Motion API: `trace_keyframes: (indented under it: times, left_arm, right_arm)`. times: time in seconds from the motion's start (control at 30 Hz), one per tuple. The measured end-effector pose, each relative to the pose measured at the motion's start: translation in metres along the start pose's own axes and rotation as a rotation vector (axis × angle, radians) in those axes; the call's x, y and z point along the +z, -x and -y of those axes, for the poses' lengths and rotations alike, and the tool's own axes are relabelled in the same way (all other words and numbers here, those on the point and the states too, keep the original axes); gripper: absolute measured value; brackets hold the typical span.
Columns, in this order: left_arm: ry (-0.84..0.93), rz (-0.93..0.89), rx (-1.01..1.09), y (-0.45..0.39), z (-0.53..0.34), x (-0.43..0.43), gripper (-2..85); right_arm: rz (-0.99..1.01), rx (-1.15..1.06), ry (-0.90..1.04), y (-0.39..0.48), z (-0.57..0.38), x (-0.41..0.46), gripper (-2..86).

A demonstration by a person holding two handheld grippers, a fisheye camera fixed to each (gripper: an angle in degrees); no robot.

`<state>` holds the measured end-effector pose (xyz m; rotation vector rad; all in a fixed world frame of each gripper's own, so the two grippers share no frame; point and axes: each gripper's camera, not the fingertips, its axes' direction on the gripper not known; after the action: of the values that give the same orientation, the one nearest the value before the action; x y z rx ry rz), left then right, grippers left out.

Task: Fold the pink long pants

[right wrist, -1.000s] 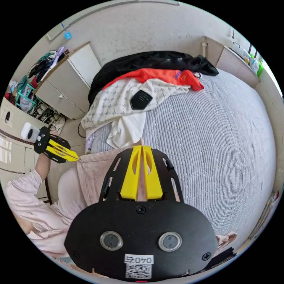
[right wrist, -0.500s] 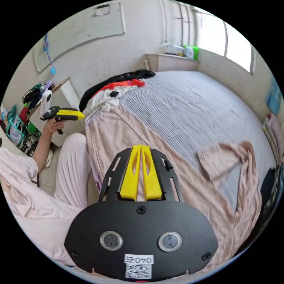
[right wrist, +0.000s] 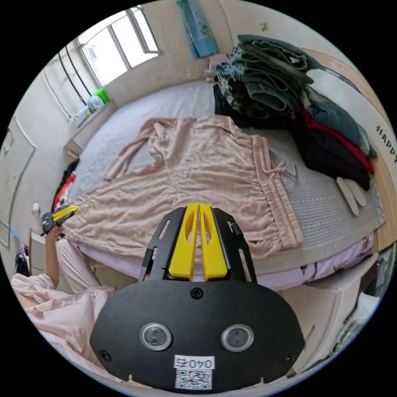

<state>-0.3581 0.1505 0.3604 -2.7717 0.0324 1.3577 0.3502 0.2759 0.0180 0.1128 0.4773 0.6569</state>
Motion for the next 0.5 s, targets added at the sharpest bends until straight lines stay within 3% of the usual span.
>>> trace_keyframes:
  times: [0.07, 0.2, 0.27, 0.43, 0.5]
  left_arm:
    - [-0.011, 0.01, -0.099, 0.021, 0.028, 0.014, 0.0]
    - [0.044, -0.239, -0.335, 0.088, 0.097, 0.074, 2.1]
    - [0.083, -0.298, -0.393, 0.106, 0.124, 0.106, 2.6]
    - [0.211, -0.219, -0.443, 0.114, 0.183, 0.18, 6.0]
    - [0.337, -0.262, -0.395, 0.098, 0.202, 0.219, 4.8]
  right_arm:
    - [0.116, -0.028, -0.115, 0.014, -0.003, -0.002, -0.9]
    - [0.218, -0.141, -0.139, 0.064, 0.013, 0.031, -0.9]
    - [0.189, -0.2, -0.096, 0.099, 0.028, 0.065, -0.9]
    - [0.077, -0.288, -0.058, 0.146, 0.031, 0.114, -0.9]
    - [0.054, -0.282, -0.024, 0.152, 0.024, 0.127, -0.9]
